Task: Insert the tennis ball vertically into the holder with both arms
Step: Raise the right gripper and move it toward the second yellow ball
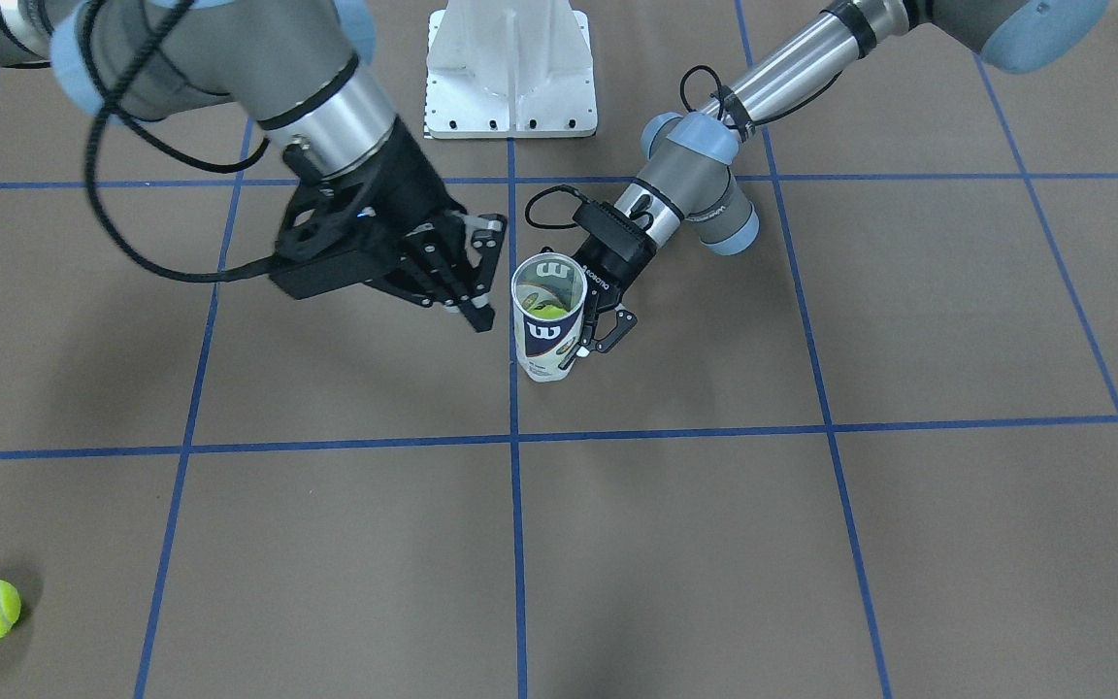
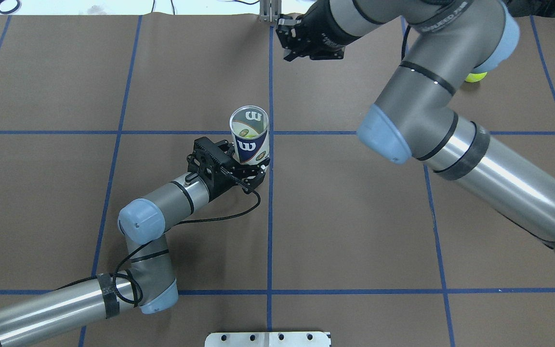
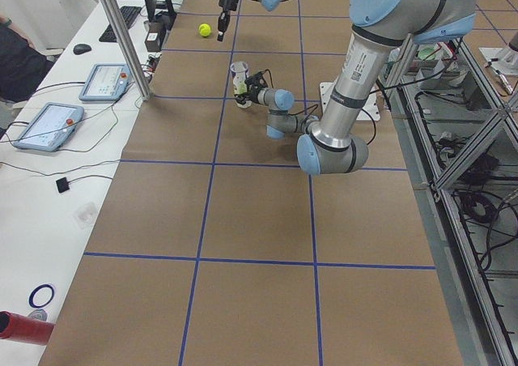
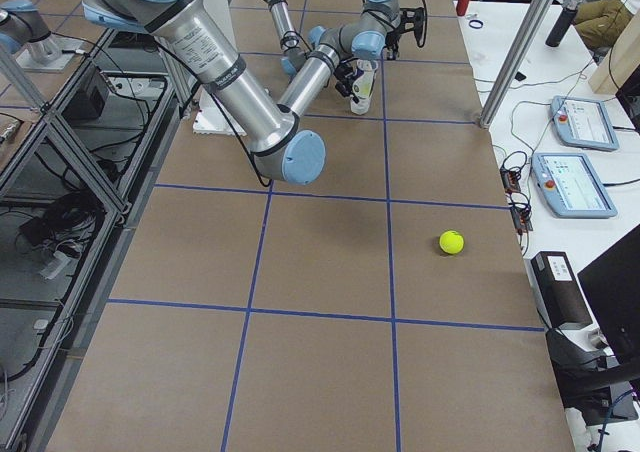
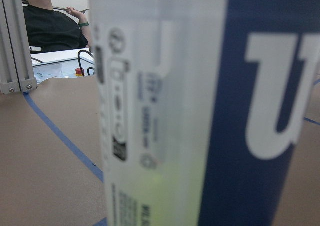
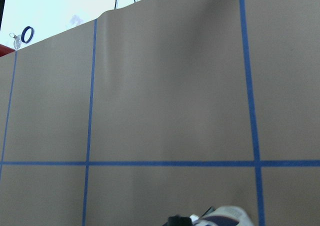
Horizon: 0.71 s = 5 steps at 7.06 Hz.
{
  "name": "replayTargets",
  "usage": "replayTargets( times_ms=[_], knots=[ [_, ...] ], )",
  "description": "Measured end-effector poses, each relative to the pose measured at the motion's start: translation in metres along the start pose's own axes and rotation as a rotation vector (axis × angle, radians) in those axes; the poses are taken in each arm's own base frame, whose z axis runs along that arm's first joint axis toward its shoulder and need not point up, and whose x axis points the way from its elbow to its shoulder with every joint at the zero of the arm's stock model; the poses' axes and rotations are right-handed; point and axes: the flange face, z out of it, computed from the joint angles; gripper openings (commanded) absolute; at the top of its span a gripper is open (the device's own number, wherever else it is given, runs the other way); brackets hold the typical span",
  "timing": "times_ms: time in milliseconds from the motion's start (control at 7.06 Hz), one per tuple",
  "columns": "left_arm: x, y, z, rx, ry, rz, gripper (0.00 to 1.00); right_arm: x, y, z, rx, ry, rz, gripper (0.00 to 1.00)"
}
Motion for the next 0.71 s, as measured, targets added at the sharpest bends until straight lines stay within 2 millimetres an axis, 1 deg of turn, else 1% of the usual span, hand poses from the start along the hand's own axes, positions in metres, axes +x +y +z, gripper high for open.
replayTargets(
  times_ms=[142,283,425,567,708],
  knots=[
    [0.0,0.0,0.0,0.001,0.0,0.0,0.76,0.045,-0.034,-0.018,0.045,0.056,-0.049,0.99],
    [0.0,-0.001,0.0,0.001,0.0,0.0,0.77,0.099,-0.065,-0.033,0.053,0.136,-0.137,0.99],
    [0.0,-0.001,0.0,0.002,0.001,-0.001,0.77,0.156,-0.095,-0.042,0.028,0.227,-0.229,0.99],
    [0.0,-0.001,0.0,0.002,0.001,-0.001,0.77,0.212,-0.122,-0.042,-0.019,0.311,-0.299,0.99],
    [0.0,-0.001,0.0,0.002,0.001,-0.001,0.77,0.266,-0.143,-0.033,-0.066,0.372,-0.354,0.99]
  ],
)
